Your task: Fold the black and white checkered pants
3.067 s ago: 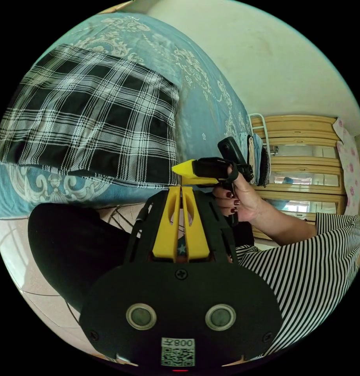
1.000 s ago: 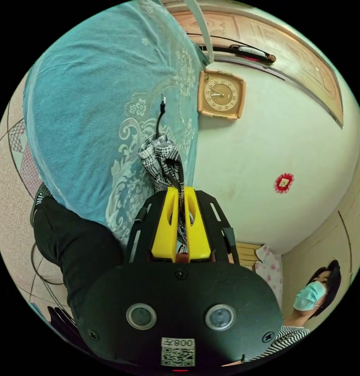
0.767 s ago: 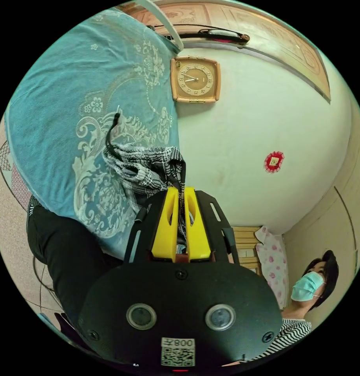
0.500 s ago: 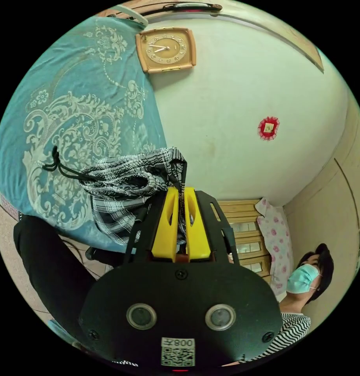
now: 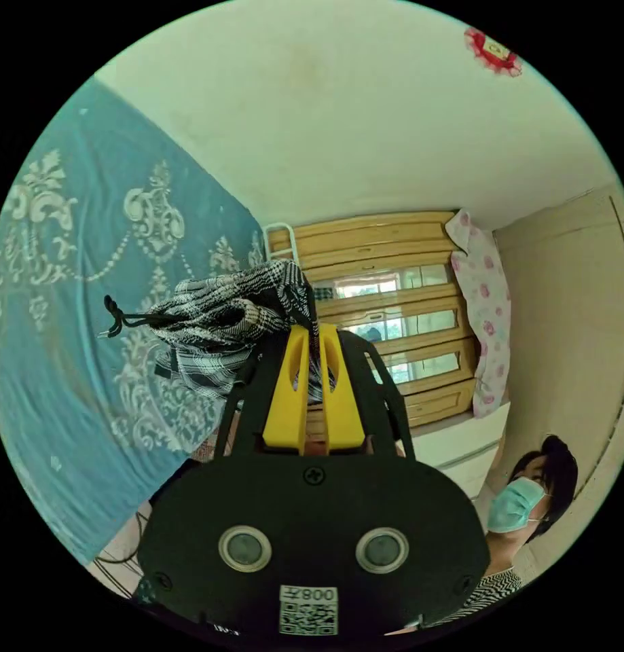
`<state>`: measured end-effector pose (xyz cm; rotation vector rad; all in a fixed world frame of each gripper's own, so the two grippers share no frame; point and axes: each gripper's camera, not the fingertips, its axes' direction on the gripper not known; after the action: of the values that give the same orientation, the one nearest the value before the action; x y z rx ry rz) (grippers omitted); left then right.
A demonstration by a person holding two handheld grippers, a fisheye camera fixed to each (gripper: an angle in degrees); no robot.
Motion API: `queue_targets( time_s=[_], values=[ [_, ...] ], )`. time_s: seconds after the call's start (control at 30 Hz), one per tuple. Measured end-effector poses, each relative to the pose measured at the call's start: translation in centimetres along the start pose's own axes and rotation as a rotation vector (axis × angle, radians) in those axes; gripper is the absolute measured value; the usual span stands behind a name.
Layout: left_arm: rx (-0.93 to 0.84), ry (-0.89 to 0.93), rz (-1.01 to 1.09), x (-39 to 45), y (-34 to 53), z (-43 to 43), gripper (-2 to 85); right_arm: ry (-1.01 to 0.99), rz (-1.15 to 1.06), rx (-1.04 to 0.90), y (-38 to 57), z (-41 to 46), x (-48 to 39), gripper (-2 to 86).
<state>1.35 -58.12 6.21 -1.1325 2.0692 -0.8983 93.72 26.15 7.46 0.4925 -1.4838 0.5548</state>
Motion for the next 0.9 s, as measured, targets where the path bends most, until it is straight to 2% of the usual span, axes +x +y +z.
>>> queue_targets(
  time_s=[0.17, 0.3, 0.4, 0.47, 0.53, 0.63, 0.9],
  values=[
    [-0.157, 0.117, 0.146, 6.7, -8.5, 18.6, 2.9, 0.162, -0.185, 0.215, -2.9, -15.1, -10.1, 1.1],
    [-0.273, 0.119, 0.172, 7.8, -11.4, 29.0, 3.0, 0.223, -0.239, 0.326, -2.4, -23.3, -14.1, 1.1],
    [-0.386, 0.017, 0.132, 5.7, -12.7, 36.5, 3.0, 0.294, -0.199, 0.388, -0.9, -28.7, -14.5, 1.2],
    [-0.497, -0.136, 0.052, 2.6, -13.3, 41.4, 3.1, 0.338, -0.092, 0.412, 0.8, -31.7, -12.3, 1.2],
    [-0.546, -0.226, -0.007, 0.7, -13.5, 43.8, 3.2, 0.359, 0.033, 0.407, 2.3, -33.2, -9.6, 1.2],
    [-0.514, -0.159, -0.049, -0.3, -14.2, 46.1, 3.2, 0.288, 0.203, 0.402, 5.1, -34.5, -5.6, 1.3],
    [-0.555, -0.184, 0.044, 2.5, -16.3, 52.1, 3.6, 0.255, 0.294, 0.370, 6.7, -36.6, -5.9, 1.6]
  ],
)
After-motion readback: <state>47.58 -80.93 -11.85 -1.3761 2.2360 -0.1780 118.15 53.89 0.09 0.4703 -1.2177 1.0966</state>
